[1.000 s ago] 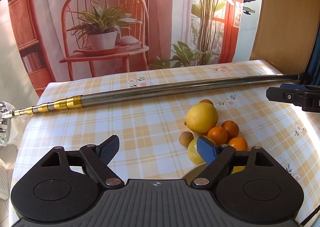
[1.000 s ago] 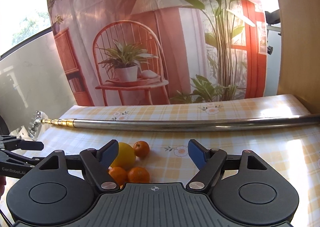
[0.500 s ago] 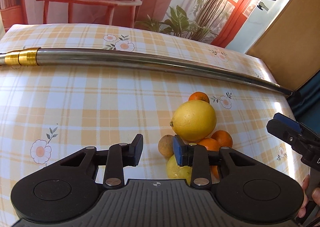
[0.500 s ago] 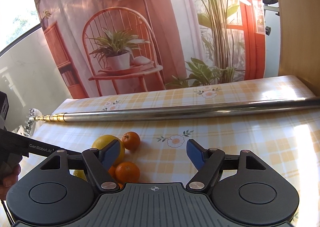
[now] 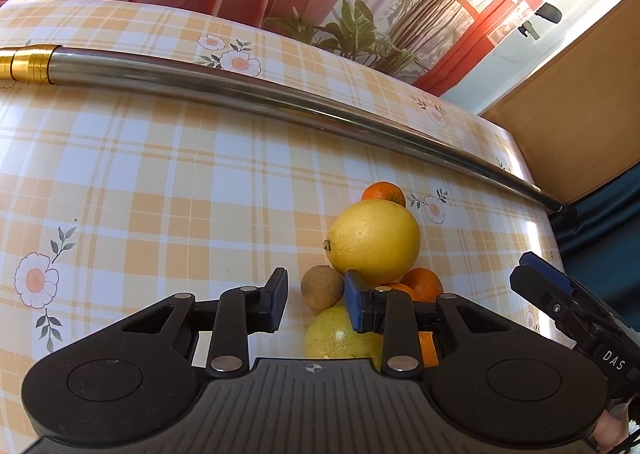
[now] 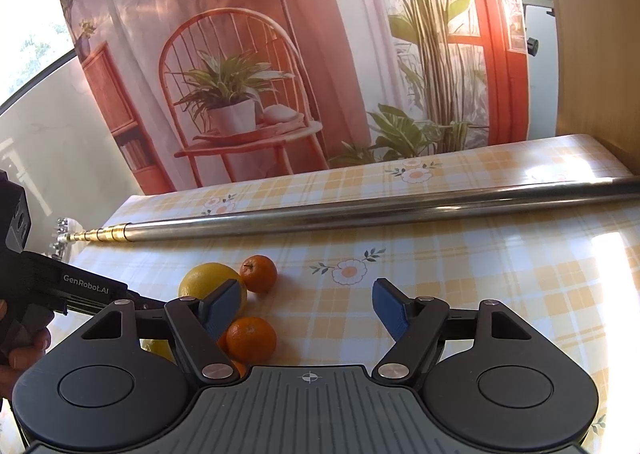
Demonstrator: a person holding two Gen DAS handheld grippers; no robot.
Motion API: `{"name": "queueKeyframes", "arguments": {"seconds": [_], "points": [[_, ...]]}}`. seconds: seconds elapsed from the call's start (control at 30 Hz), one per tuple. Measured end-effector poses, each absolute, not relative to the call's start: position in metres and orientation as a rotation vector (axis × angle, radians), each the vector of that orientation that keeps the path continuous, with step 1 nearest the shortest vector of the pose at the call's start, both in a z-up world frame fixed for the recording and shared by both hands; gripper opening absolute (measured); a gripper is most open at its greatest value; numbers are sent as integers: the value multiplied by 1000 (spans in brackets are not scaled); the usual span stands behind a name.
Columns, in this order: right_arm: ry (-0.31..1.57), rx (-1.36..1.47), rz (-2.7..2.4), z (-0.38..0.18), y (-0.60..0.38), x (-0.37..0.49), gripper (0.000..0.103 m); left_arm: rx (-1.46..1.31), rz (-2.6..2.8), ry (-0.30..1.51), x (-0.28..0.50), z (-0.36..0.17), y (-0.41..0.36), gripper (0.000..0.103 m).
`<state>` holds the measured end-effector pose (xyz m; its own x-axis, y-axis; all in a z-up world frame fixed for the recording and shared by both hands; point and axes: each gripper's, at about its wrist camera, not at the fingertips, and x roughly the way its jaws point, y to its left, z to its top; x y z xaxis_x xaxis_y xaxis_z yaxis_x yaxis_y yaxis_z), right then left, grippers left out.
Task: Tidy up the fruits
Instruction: 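Grasp a brown kiwi in the pile with the left tool while the right tool approaches mandarins, then grasp a mandarin with the right tool while the left tool holds the kiwi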
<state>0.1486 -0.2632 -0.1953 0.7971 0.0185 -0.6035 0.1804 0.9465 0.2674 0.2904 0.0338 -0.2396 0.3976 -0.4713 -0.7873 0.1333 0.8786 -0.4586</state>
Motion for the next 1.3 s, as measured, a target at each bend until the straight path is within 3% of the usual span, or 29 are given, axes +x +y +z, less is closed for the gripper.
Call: {"name": "queueKeyframes", "arguments": {"seconds": [0.03, 0.5, 0.83, 1.3], "points": [[646, 323, -88, -195, -263, 149, 70, -372, -403, 1097, 290, -241, 35, 24], [696, 318, -59, -199, -257, 153, 69, -235, -306, 1038, 260, -227, 58, 24], [800, 313, 25, -218, -244, 174, 44, -283, -318, 1029, 256, -230, 69, 24], [851, 351, 83, -234, -239, 187, 39, -403, -346, 1057, 268, -242, 63, 25]]}}
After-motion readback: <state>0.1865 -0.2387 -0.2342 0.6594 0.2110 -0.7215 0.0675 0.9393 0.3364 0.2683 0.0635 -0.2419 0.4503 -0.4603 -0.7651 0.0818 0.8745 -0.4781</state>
